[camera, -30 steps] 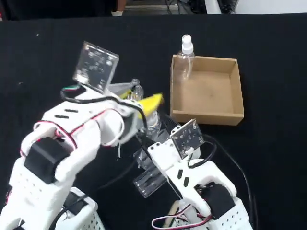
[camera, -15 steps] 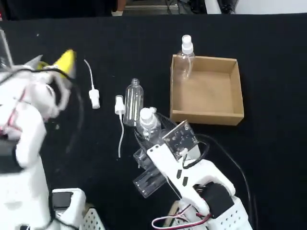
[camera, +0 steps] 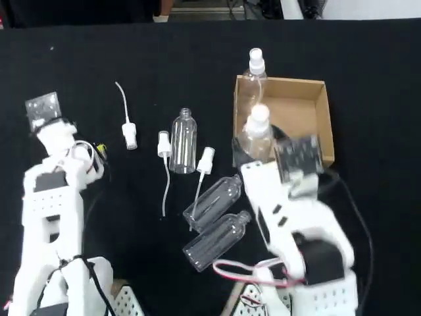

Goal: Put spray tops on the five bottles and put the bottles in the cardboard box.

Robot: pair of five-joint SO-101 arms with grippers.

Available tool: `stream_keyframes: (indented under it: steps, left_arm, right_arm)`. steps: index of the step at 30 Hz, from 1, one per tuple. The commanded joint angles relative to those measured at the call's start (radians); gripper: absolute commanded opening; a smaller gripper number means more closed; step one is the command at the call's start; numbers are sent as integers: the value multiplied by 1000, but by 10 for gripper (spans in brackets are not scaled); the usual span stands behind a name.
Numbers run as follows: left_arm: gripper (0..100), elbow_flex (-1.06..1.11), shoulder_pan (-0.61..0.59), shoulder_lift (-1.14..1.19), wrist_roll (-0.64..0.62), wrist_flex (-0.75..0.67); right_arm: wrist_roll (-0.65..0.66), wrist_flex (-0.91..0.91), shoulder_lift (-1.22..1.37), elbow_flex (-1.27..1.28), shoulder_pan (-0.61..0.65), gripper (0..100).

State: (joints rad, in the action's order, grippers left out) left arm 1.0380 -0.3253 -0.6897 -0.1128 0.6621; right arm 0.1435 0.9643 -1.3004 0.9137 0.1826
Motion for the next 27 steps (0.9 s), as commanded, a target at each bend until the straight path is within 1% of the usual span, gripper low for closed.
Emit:
stream_keyframes:
  steps: [1,5,7,10,13,17,21,27]
  left_arm:
    - [206,107,-16,-5,-98,-160]
    - [206,188,-5,-3,-107,-267]
    - [206,219,-5,-3,-107,-307]
    - [206,249,4,6,-123,-358]
    - [206,286,38,6,-160,-394]
    - [206,317,67,6,-157,-428]
    - [206,321,64,6,-155,-431]
    - [206,317,61,6,-153,-431]
  right_arm:
    - [2,-18,217,-179,-118,11]
    - [2,-140,400,-240,-328,11]
    - [2,-236,486,-232,-391,11]
    - [2,-420,615,-193,-397,11]
    - [2,-652,734,-143,-393,11]
    - [0,-913,888,-110,-381,11]
    - [0,-1030,1047,-133,-361,11]
    - [0,-1051,1227,-231,-358,11]
